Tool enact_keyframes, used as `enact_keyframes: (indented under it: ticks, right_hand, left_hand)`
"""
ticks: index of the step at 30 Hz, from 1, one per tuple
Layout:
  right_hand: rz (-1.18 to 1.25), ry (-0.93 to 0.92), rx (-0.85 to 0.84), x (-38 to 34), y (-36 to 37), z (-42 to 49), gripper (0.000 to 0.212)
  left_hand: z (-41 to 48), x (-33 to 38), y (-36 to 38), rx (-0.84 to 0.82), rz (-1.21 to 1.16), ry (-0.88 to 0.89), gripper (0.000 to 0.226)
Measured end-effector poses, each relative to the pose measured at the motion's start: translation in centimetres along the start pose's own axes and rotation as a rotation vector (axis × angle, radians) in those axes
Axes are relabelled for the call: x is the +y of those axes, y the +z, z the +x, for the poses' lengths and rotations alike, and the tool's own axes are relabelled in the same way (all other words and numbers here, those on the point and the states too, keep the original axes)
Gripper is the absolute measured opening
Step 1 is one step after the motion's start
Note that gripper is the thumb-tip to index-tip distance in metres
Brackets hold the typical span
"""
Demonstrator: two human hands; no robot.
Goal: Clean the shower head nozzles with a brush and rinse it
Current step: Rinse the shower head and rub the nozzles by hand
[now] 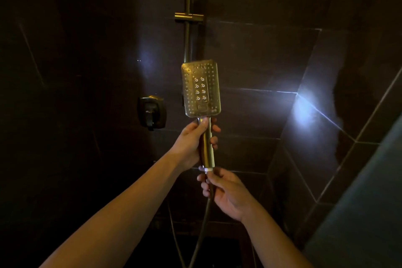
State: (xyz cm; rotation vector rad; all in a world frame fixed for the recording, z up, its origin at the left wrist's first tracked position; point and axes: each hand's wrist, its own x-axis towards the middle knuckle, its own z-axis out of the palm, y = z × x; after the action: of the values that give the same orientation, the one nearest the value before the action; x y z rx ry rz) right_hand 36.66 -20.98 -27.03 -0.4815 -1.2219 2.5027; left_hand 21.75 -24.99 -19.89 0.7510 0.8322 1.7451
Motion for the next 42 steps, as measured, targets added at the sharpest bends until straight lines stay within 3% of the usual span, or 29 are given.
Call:
enact_keyframes:
  ticks: [3,7,12,17,20,22,25,31,36,39,42]
  right_hand:
    - [-0.049,-0.086,0.127,0.3,0.9,-0.1,0.046]
    - [-0.125,-0.173,0.215,0.4,1.5,-0.3,0.03]
    - [-0.055,-0.091,0.11,0.4,1.7,-1.1,0.038]
    - [0.016,-0.076,0.005,0.4,1.9,-1.4,0.026]
    - [-0.013,-0.112,0.055,0.2,1.9,-0.9,0.027]
    - [-0.055,-0.161,0.102,0.1,2.0,-0.5,0.024]
    - [-0.066,-0.177,0.16,-0.2,2.0,0.0,0.025]
    - [-0.077,-0.191,0.196,0.1,2.0,0.4,0.024]
    - [-0.29,-0.217,0.332,1.0,1.7,0.4,0.012]
    - [-0.306,-0.219,0.227,1.4,1.9,0.4,0.016]
    - [-0.228,-0.191,0.102,1.8,1.9,0.4,0.027]
  left_hand:
    - [-0.2,0.3,1.1,0.112,0.07,0.077,0.029]
    - [-0.5,0.9,1.8,0.084,0.069,0.056,0.031]
    - [-1.3,1.5,1.0,-0.142,0.082,-0.037,0.037]
    - [-1.6,2.7,1.0,-0.244,0.088,-0.156,0.051]
    - [-1.4,2.4,2.0,-0.14,0.178,-0.122,0.039]
    - [-1.1,1.7,2.9,0.046,0.395,0.062,0.027]
    - [-0.7,0.9,3.3,0.088,0.654,0.183,0.038]
    - [-0.9,1.1,1.8,0.131,0.334,0.05,0.02]
    - [-0.6,0.4,2.0,0.218,0.342,-0.05,0.019]
    - [-0.4,0.3,1.8,0.206,0.397,-0.077,0.021]
    - [-0.4,1.0,0.8,0.022,0.27,-0.216,0.031]
